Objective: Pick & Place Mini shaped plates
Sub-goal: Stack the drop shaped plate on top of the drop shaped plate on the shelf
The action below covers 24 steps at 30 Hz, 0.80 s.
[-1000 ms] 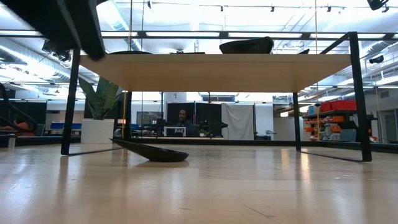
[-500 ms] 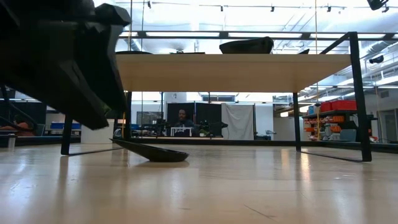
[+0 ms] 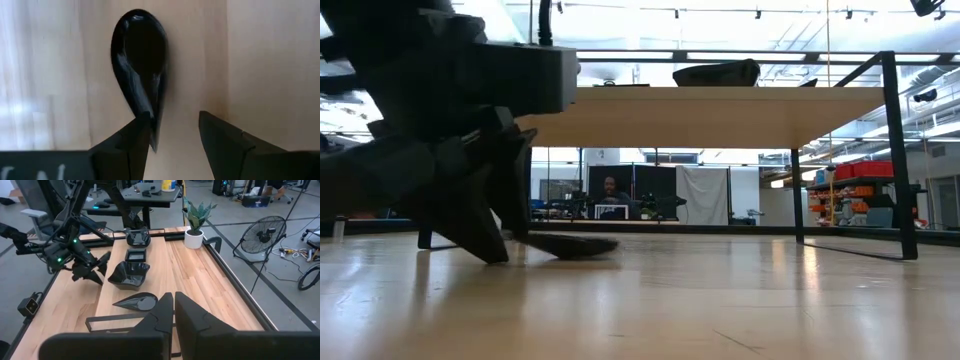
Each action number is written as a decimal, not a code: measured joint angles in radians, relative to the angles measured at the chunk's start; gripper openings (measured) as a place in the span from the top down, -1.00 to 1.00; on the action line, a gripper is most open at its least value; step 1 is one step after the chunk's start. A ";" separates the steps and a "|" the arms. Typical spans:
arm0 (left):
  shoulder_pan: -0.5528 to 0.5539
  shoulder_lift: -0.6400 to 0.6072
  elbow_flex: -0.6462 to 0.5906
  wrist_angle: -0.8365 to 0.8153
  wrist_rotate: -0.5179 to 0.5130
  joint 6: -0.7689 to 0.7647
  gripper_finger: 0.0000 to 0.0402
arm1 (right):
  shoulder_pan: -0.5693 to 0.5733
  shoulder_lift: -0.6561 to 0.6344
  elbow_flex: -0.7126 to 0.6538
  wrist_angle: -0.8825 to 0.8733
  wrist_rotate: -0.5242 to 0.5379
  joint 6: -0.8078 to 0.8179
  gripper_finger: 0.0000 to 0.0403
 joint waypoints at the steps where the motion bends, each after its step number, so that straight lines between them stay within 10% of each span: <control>1: 0.001 -0.001 -0.006 -0.001 -0.002 -0.003 0.12 | 0.000 0.000 0.000 0.000 0.000 0.000 0.88; 12: 0.006 -0.002 -0.013 0.007 -0.029 0.005 0.17 | 0.000 0.000 0.000 0.000 0.000 0.000 0.88; 24: 0.006 -0.001 -0.014 0.021 0.026 0.004 0.94 | 0.000 0.000 0.000 0.000 0.000 0.000 0.88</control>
